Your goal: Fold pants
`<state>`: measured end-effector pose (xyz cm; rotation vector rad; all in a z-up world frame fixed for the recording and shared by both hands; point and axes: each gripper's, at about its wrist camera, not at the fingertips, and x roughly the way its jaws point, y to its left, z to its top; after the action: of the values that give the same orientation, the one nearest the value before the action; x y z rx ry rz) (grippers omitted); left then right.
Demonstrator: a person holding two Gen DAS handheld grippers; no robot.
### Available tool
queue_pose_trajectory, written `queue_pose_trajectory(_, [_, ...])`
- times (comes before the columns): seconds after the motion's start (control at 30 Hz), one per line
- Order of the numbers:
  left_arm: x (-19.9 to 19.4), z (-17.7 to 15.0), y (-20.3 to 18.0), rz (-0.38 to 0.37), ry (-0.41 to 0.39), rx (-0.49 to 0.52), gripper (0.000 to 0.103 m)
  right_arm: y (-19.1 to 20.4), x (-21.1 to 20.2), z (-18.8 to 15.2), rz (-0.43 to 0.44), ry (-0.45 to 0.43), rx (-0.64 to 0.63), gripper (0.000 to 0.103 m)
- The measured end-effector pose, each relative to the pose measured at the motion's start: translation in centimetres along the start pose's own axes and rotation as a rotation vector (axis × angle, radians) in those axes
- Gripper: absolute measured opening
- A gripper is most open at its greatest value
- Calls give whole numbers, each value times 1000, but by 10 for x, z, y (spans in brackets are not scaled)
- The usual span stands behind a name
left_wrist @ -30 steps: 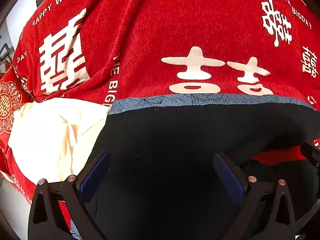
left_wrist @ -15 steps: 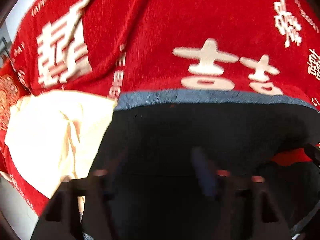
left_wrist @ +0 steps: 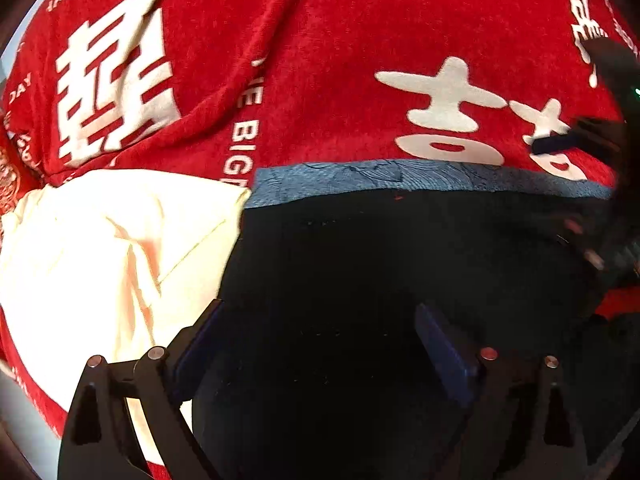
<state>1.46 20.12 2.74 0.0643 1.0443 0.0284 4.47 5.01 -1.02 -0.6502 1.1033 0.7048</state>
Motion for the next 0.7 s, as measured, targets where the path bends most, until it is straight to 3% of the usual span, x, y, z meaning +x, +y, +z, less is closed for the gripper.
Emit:
queue_pose_trajectory(0.17, [13,6,6,-42,20,6,94,-11,58,18,155,142,-10,103])
queue_pose_trajectory(0.23, [16,9,7,-57,19,6,94,-18,64,19,218,127,13,100])
queue_pose_trajectory(0.37, [21,18,10,-74,17,3,94,-14,56,16,306,70,-23,62])
queue_pose_trajectory(0.43, [23,21,12,-75,16,1,94,-12,53,15,316,71,-25,50])
queue_pose_trajectory(0.47, [22,22,14,-79,15,-2,94,-13,53,15,332,71,-17,35])
queue_pose_trajectory(0.5, [22,22,15,-85,16,-6,94,-16,51,15,345,71,-6,28])
queue_pose_trajectory(0.63, [20,21,17,-83,20,1,94,-20,47,17,366,74,-21,26])
queue_pose_trajectory(0.67, [19,20,16,-82,17,8,94,-20,48,18,370,77,-31,30])
queue_pose_trajectory(0.7, [19,20,15,-83,16,13,94,-24,47,19,375,75,-22,45])
